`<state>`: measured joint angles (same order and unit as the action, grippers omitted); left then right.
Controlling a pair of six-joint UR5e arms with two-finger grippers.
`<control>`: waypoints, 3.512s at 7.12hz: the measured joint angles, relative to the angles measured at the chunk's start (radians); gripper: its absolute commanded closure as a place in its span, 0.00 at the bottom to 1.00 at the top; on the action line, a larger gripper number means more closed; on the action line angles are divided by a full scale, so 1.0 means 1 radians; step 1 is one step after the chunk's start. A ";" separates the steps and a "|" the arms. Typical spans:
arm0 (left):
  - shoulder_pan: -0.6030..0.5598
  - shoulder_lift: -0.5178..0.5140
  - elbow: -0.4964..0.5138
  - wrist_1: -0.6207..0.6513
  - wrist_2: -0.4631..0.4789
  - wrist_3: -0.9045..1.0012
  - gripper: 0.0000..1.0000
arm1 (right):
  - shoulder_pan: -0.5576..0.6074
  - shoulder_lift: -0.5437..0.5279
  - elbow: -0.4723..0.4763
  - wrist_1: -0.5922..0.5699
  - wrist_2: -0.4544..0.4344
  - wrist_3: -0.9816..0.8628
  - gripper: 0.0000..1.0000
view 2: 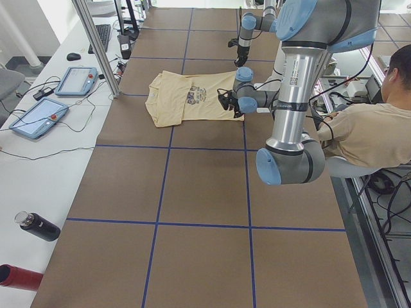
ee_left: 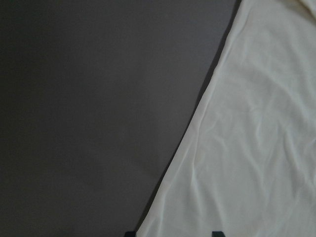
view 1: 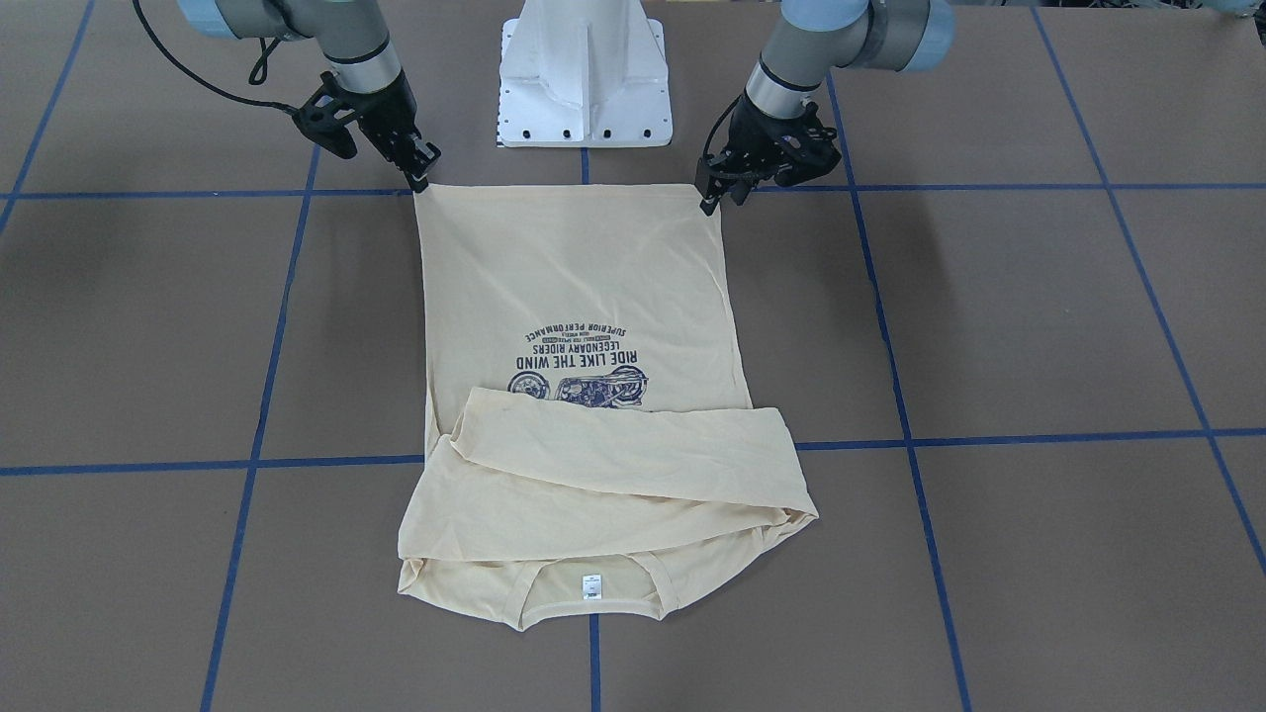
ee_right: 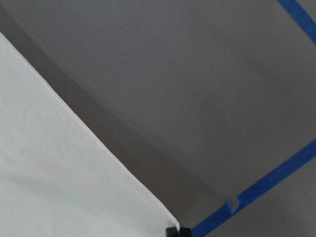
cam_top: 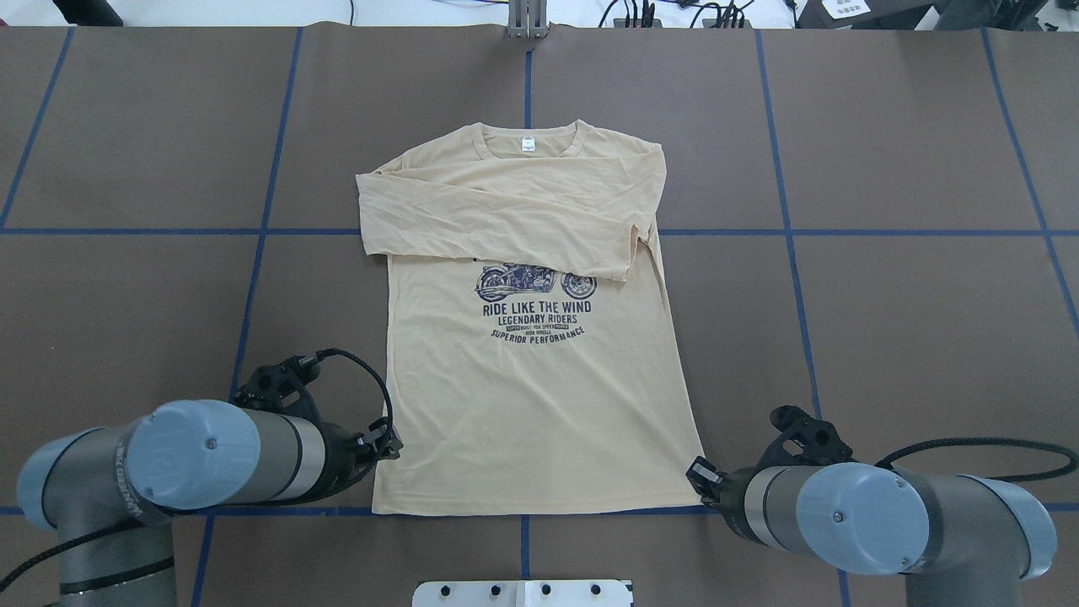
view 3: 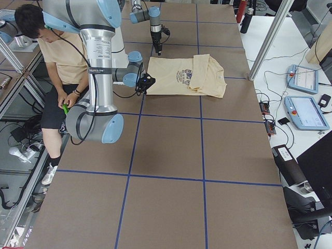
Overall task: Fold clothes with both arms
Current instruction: 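Move the left gripper down to the other hem corner nearest the robot, then grasp both hem corners with the left and right grippers, then lift the hem with both grippers and fold it toward the collar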
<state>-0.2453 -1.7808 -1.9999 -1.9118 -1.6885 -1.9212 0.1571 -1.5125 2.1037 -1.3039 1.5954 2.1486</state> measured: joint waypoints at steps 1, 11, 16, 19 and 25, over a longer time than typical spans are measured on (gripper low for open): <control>0.038 0.002 0.002 0.010 0.022 -0.018 0.44 | 0.000 0.000 0.002 0.000 0.000 0.000 1.00; 0.073 0.006 0.017 0.019 0.043 -0.032 0.59 | -0.001 0.001 0.008 0.000 0.001 -0.001 1.00; 0.075 0.004 0.018 0.020 0.042 -0.030 0.78 | -0.001 0.002 0.010 0.001 0.001 -0.001 1.00; 0.075 0.003 0.012 0.020 0.040 -0.029 1.00 | 0.000 0.002 0.016 0.000 0.003 -0.001 1.00; 0.079 0.001 -0.122 0.112 -0.056 -0.014 1.00 | -0.052 -0.096 0.174 -0.008 0.024 0.003 1.00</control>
<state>-0.1661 -1.7800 -2.1215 -1.7998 -1.7445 -1.9348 0.1056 -1.6087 2.2774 -1.3114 1.6191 2.1514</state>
